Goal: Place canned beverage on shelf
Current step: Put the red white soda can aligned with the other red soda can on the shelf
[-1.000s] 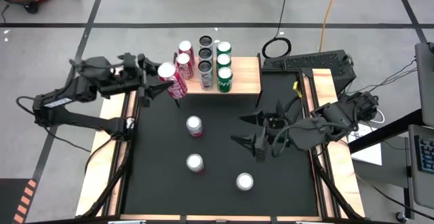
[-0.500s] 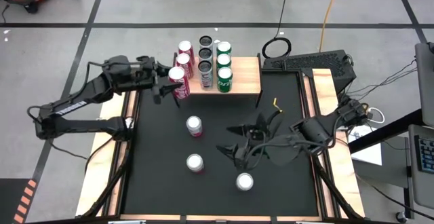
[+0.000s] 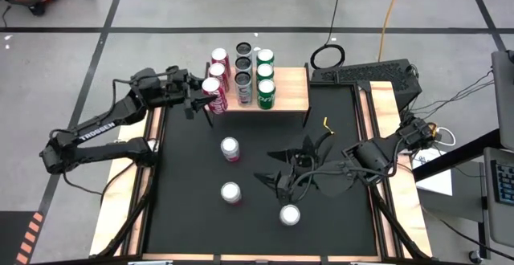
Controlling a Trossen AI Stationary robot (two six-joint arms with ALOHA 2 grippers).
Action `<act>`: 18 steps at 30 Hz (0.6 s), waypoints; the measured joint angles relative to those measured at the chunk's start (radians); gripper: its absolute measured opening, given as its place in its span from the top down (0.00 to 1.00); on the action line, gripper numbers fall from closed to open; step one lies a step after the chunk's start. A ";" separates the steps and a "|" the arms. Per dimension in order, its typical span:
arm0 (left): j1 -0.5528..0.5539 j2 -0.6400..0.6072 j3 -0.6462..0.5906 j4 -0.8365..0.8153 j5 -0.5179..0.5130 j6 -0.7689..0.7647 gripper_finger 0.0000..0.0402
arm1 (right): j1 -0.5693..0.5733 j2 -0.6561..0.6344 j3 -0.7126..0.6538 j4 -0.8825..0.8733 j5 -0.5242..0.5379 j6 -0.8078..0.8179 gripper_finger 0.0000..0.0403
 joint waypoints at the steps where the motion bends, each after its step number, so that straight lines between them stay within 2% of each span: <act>1: 0.001 0.002 -0.004 0.001 -0.001 0.000 0.24 | 0.000 0.000 0.000 0.000 0.000 -0.006 0.06; 9: 0.000 0.002 -0.003 0.010 -0.006 0.011 0.24 | -0.008 0.000 0.000 -0.004 0.001 -0.062 0.06; 18: 0.000 0.001 -0.003 0.002 -0.109 0.012 0.24 | -0.009 0.000 0.000 -0.004 0.001 -0.084 0.06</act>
